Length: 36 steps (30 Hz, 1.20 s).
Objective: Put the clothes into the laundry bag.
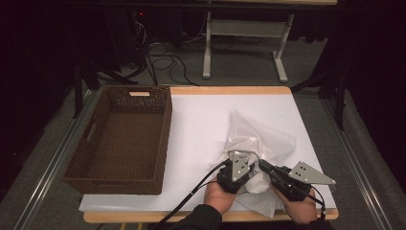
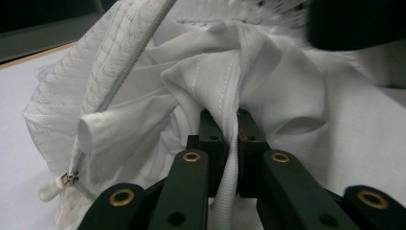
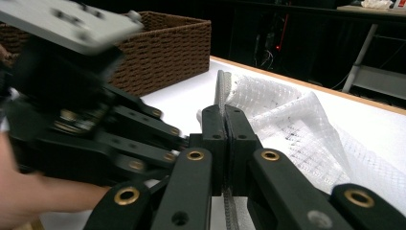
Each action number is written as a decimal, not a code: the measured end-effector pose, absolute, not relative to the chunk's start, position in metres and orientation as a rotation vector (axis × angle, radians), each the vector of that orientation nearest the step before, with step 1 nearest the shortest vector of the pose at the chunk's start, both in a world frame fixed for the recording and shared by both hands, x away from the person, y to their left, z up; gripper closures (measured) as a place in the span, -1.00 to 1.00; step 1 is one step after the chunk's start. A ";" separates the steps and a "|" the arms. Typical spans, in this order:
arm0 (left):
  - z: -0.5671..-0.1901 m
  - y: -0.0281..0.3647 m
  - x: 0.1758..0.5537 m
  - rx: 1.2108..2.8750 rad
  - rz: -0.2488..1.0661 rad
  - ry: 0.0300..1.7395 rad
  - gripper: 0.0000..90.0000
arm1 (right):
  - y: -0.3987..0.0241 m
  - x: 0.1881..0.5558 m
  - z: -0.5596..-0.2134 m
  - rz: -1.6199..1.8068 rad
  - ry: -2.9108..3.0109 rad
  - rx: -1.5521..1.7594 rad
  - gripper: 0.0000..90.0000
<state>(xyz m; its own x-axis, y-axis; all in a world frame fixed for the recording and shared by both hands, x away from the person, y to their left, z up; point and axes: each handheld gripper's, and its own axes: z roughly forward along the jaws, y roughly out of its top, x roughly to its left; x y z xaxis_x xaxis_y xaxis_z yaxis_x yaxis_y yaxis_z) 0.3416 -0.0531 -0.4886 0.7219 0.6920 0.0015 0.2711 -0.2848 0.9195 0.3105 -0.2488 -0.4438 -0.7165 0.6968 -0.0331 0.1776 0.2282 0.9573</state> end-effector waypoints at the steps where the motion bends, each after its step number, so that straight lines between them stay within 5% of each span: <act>1: -0.491 -0.055 0.345 1.865 0.511 0.765 0.87 | -0.249 0.310 -0.443 1.499 2.042 0.810 1.00; 6: -0.500 -0.061 0.356 1.839 0.525 0.821 0.76 | -0.250 0.309 -0.443 1.500 2.037 0.802 1.00; 15: -0.493 -0.027 0.341 1.863 0.506 0.825 -0.02 | -0.252 0.309 -0.443 1.501 2.037 0.809 1.00; 36: -0.492 -0.001 0.306 1.779 0.407 0.826 -0.62 | -0.250 0.308 -0.444 1.489 2.049 0.804 1.00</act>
<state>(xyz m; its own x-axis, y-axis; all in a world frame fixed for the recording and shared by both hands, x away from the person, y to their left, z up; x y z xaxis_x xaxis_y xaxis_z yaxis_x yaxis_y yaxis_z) 0.3057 -0.0013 -0.4919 0.7004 0.7039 -0.1186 0.3353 -0.1777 0.9252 0.3085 -0.2499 -0.4440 -0.7122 0.7009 -0.0395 0.1789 0.2356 0.9552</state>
